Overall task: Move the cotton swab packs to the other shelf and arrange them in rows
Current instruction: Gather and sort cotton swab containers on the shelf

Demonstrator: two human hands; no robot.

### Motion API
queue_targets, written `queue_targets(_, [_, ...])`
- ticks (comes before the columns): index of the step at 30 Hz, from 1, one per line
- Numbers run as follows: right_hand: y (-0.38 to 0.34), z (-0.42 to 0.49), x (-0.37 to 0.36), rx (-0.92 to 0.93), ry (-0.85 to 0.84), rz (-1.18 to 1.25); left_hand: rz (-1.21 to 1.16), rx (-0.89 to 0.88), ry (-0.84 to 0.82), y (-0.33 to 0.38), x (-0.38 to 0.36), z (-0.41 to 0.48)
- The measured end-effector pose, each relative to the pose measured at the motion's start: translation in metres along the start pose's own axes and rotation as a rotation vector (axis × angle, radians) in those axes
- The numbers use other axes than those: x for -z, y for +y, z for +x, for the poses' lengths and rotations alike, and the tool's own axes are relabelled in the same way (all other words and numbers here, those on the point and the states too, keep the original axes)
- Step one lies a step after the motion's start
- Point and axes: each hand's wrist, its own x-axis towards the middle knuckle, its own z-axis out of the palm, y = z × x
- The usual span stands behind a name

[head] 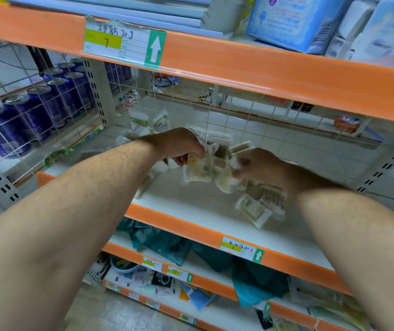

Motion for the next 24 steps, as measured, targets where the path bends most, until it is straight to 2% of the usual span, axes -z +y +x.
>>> queue_targets(4, [0.0,0.005,0.013,-0.077,0.029,0.354,0.028,0.012,-0.003,-0.003,0.002,-0.004])
queue_targets(7, [0.0,0.006,0.016,-0.081,0.025,0.472,0.046,0.009,0.004,0.0,0.004,-0.008])
queue_targets(16, [-0.005,0.0,0.029,-0.086,0.038,0.453,0.003,-0.004,0.025,0.012,0.005,-0.01])
queue_targets(21, [-0.001,-0.007,0.036,0.011,0.039,0.391,0.079,-0.029,-0.021,0.019,0.003,-0.004])
queue_targets(24, [-0.003,-0.016,0.04,0.004,0.092,0.31,0.145,-0.066,-0.052,0.026,-0.001,-0.003])
